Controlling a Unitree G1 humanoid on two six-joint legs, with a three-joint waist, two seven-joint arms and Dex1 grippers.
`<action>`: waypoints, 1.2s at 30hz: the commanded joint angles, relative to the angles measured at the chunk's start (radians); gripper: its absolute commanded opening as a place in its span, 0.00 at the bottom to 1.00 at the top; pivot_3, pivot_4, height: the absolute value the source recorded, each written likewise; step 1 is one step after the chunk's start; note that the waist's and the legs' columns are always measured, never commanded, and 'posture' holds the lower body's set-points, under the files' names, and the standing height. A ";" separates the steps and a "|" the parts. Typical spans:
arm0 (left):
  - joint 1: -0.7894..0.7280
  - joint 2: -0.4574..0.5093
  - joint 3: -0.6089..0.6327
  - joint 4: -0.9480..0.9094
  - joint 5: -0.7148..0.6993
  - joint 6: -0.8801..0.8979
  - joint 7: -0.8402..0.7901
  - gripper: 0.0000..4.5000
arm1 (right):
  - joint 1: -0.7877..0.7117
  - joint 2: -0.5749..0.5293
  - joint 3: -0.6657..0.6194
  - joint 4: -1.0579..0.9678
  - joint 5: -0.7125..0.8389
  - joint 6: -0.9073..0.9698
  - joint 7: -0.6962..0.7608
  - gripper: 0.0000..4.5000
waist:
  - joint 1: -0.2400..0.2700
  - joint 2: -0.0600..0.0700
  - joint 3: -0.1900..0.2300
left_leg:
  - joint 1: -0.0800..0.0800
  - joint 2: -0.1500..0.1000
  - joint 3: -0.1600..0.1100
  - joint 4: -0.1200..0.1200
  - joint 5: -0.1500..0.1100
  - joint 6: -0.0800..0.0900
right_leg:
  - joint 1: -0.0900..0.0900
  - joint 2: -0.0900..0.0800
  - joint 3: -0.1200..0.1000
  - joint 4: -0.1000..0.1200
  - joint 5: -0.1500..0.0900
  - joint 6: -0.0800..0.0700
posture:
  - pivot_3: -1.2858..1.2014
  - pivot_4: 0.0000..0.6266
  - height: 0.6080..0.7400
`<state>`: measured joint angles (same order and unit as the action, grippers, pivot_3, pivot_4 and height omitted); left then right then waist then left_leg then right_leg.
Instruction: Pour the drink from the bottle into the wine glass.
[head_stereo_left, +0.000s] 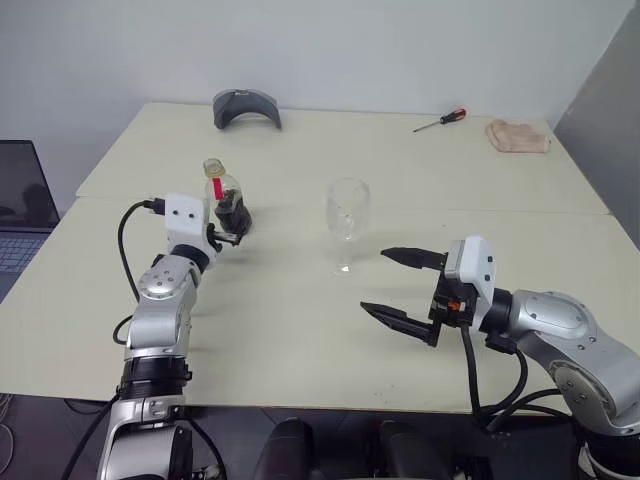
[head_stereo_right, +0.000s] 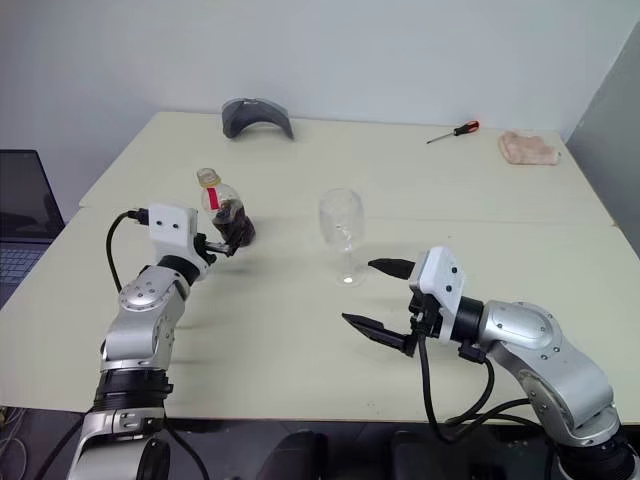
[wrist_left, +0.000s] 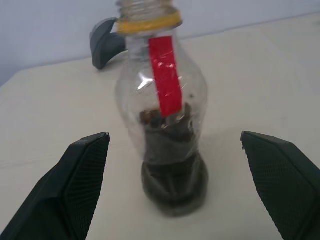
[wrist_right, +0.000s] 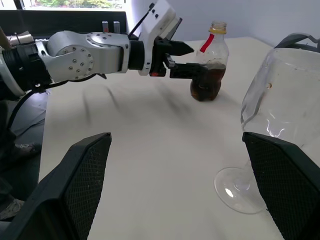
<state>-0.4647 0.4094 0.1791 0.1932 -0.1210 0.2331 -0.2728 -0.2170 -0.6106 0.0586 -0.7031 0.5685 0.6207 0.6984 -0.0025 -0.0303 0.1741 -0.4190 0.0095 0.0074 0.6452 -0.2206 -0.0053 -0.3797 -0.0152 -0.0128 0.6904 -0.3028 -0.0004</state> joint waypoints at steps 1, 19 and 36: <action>-0.063 0.012 0.004 0.061 0.007 -0.012 0.003 1.00 | -0.022 0.001 -0.003 -0.031 -0.005 -0.021 -0.007 1.00 | 0.000 0.000 0.000 | 0.000 0.000 0.000 0.000 0.000 0.000 | 0.000 0.000 0.000 0.000 0.000 0.000 | 0.52 0.24 1.00; -0.214 -0.001 0.026 0.365 0.003 -0.066 0.013 1.00 | -0.039 0.012 0.012 -0.035 -0.002 -0.009 -0.039 1.00 | 0.001 -0.002 0.001 | 0.000 0.000 0.000 0.000 0.000 0.000 | 0.000 0.000 0.000 0.000 0.000 0.000 | 0.52 0.24 1.00; -0.348 -0.008 0.032 0.589 -0.015 -0.208 -0.068 0.40 | -0.018 0.039 0.026 -0.028 -0.034 -0.028 -0.067 1.00 | 0.001 -0.002 0.001 | 0.000 0.000 0.000 0.000 0.000 0.000 | 0.000 0.000 -0.001 0.000 0.000 0.000 | 0.52 0.24 1.00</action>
<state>-0.7939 0.3975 0.2038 0.8177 -0.1183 0.0505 -0.3333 -0.2362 -0.5781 0.0987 -0.7033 0.5313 0.6164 0.6405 -0.0015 -0.0325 0.1751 -0.4195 0.0094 0.0072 0.6454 -0.2204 -0.0056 -0.3798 -0.0155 -0.0135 0.6901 -0.3028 -0.0003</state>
